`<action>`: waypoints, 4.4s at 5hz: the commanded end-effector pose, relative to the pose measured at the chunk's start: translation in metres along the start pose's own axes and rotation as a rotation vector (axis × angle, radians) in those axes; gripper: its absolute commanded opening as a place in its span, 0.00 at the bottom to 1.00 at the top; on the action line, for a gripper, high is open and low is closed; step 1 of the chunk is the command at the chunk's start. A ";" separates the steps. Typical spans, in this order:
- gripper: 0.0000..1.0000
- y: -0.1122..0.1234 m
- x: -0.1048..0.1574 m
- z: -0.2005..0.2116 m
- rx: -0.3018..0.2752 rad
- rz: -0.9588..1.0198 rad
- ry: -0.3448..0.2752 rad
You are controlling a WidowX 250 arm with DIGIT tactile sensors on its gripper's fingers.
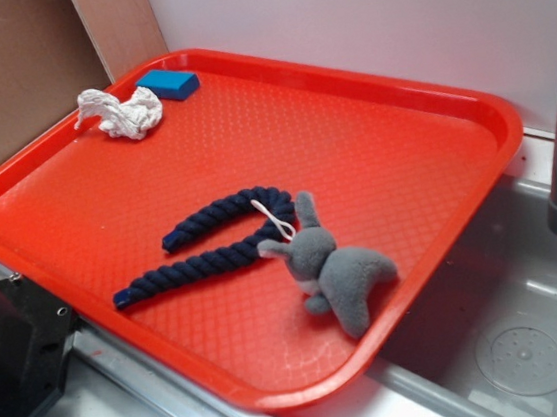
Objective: Grab the white paper.
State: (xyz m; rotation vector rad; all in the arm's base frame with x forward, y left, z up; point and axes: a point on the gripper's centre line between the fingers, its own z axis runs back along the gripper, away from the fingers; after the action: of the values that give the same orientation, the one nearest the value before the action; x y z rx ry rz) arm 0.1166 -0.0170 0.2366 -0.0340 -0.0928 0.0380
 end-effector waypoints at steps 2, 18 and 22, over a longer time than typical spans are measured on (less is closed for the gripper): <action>1.00 0.005 0.006 -0.002 -0.015 0.172 -0.015; 0.00 0.171 0.124 -0.150 0.193 0.952 -0.193; 0.00 0.058 0.102 -0.049 -0.086 0.288 -0.031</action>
State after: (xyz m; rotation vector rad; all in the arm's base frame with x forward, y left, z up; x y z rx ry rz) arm 0.2199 0.0272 0.1780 -0.1433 -0.0556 0.3431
